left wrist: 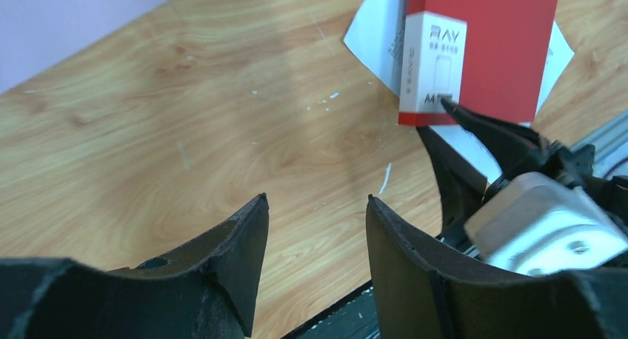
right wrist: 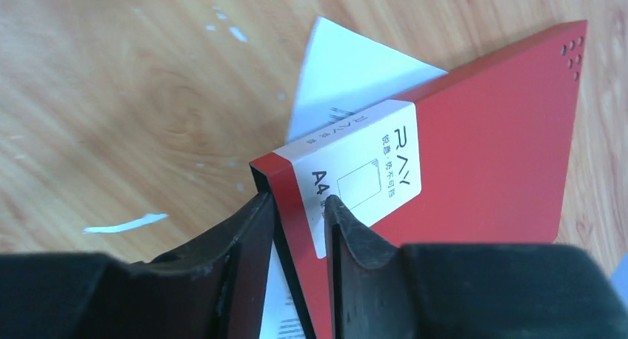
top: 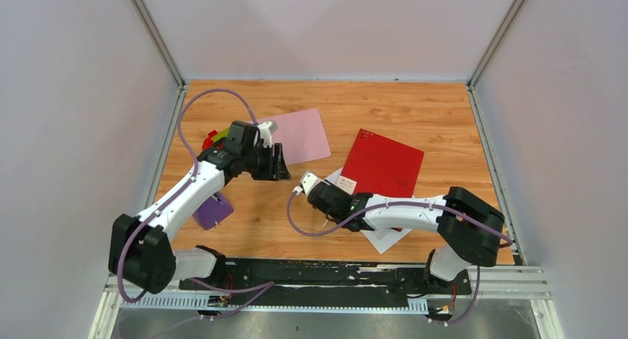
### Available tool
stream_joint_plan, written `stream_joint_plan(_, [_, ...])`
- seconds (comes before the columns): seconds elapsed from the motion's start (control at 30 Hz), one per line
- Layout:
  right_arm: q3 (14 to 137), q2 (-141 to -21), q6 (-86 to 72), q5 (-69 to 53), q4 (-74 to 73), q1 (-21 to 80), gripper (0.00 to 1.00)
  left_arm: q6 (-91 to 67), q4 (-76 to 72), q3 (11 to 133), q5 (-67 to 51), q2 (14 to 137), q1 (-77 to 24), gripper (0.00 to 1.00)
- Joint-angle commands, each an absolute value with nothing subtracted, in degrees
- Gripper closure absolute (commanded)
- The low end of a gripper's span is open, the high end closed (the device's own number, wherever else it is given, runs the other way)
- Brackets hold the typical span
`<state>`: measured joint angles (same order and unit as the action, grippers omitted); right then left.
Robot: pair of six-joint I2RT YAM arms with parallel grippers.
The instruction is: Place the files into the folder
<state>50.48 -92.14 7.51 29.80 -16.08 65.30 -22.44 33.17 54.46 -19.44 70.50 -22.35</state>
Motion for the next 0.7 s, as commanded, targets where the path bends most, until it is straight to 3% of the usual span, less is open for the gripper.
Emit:
stream_joint_plan(0.0, [48.1, -87.1, 7.5, 34.7, -11.1, 61.5, 0.69, -26.7, 25.4, 54.4, -24.0, 74.7, -24.8, 0.41])
stream_joint_plan(0.43, [48.6, -86.2, 10.8, 22.2, -3.8, 41.7, 0.69, -30.1, 15.7, 53.6, -22.7, 82.7, -30.0, 0.42])
stream_joint_plan(0.67, [52.0, -84.8, -1.6, 10.5, -12.0, 39.7, 0.68, -32.2, 4.7, 54.0, -20.8, 91.6, -32.5, 0.42])
